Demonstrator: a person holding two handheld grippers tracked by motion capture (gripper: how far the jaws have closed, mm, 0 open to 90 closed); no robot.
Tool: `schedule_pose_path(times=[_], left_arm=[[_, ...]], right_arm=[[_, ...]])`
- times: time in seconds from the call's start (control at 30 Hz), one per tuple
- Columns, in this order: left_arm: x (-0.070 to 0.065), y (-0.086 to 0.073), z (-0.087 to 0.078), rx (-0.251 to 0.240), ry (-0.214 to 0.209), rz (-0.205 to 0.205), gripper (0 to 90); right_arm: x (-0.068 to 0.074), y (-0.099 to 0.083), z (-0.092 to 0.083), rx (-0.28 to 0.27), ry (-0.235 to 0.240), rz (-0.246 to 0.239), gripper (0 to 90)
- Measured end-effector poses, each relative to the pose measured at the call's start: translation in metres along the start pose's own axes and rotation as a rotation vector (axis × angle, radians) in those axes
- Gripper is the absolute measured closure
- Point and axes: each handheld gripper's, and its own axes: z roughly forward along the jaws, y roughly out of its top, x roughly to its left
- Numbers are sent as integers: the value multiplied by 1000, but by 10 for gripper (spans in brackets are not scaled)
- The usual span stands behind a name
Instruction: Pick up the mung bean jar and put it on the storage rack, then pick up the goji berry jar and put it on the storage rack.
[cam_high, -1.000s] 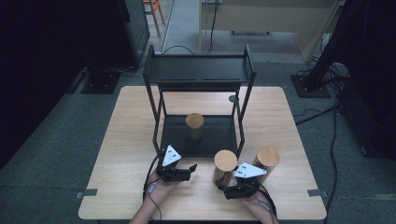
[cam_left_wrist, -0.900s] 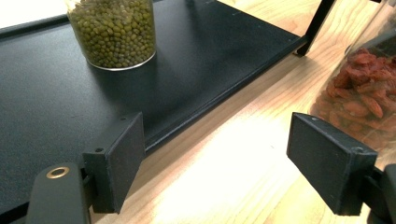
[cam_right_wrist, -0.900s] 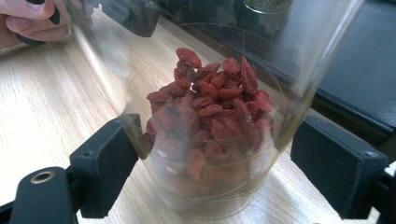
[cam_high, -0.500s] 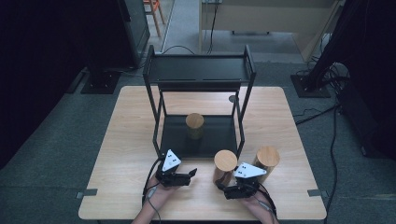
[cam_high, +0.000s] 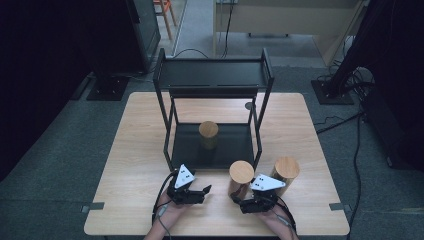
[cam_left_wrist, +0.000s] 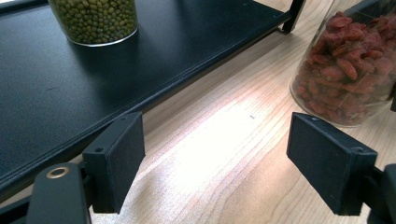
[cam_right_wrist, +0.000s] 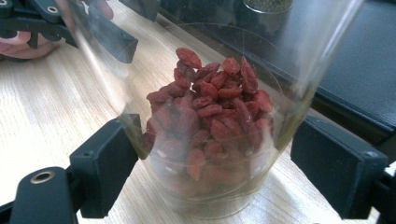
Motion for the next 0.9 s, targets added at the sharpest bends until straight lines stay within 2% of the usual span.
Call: schedule_pose_path(times=[0.57, 0.9], left_arm=[[1, 0, 1, 12, -2, -13, 198], [2, 1, 2, 23, 1, -17, 198]], right_arm=[[0, 0, 0, 14, -3, -3, 151], [2, 1, 3, 23, -25, -17, 149]])
